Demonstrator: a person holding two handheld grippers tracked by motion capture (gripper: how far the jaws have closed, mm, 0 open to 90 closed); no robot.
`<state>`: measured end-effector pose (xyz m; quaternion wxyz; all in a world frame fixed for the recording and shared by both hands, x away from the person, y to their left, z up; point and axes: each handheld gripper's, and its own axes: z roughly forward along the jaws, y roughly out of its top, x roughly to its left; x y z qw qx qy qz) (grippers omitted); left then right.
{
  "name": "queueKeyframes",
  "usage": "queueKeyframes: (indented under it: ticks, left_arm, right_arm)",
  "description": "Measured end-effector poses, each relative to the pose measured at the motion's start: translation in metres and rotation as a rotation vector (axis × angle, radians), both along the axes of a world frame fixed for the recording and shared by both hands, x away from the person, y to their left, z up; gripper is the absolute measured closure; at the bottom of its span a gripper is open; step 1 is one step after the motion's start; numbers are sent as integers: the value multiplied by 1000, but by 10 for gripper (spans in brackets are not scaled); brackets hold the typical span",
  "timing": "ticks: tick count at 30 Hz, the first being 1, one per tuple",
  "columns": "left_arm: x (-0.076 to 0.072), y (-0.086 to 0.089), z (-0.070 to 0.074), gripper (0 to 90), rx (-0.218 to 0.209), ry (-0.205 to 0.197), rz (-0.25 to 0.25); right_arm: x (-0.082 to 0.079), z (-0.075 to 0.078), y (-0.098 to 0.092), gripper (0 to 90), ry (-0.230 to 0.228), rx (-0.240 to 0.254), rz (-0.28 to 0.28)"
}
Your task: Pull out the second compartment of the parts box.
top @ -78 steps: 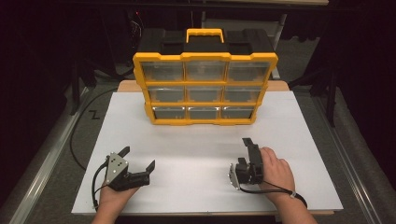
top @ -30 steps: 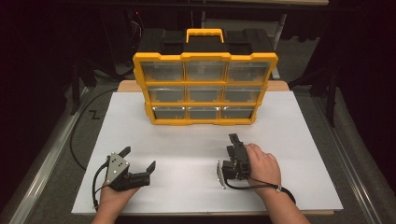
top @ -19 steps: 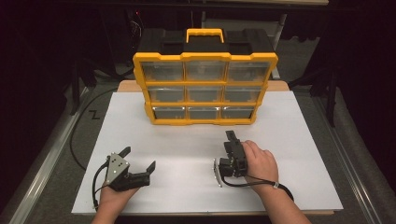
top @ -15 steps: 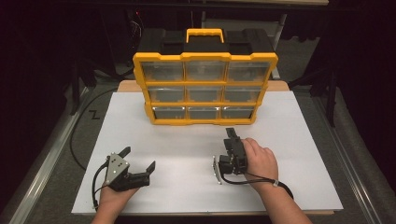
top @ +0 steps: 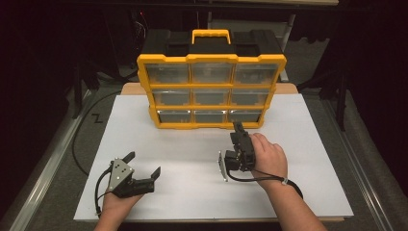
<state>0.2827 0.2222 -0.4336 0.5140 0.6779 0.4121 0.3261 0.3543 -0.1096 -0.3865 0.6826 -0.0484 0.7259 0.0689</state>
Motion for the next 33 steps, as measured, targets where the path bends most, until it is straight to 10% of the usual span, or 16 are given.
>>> queueKeyframes:
  ticks: [33]
  left_arm:
    - [-1, -1, 1, 4, -1, -6, -12]
  right_arm:
    - [9, 54, 14, 521, -99, 37, 7]
